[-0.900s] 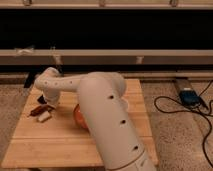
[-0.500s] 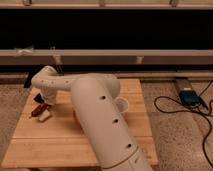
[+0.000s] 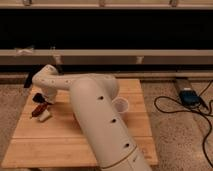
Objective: Push the eraser across the table
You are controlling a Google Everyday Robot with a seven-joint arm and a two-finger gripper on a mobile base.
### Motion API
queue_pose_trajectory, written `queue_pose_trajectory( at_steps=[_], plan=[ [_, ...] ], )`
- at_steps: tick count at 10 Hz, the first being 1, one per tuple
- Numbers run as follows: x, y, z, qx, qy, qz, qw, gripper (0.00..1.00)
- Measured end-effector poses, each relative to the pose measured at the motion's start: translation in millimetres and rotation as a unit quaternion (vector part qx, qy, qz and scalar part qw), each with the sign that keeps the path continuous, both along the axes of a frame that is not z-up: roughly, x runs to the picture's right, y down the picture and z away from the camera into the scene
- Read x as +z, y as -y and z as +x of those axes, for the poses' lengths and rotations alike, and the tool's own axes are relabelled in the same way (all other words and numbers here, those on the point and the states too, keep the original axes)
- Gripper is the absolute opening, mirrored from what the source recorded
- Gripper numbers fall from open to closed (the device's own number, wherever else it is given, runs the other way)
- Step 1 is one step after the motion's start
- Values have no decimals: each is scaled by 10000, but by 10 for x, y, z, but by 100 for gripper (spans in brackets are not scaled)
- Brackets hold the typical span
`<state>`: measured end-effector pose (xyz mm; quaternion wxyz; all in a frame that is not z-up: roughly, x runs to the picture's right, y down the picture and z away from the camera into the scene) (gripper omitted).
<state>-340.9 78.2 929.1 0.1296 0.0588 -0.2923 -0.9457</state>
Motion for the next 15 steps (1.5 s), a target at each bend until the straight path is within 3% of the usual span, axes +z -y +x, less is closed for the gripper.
queue_pose_trajectory(
  at_steps=[15],
  plan=[
    [15, -9, 18, -3, -14, -5, 10000, 2]
  ],
)
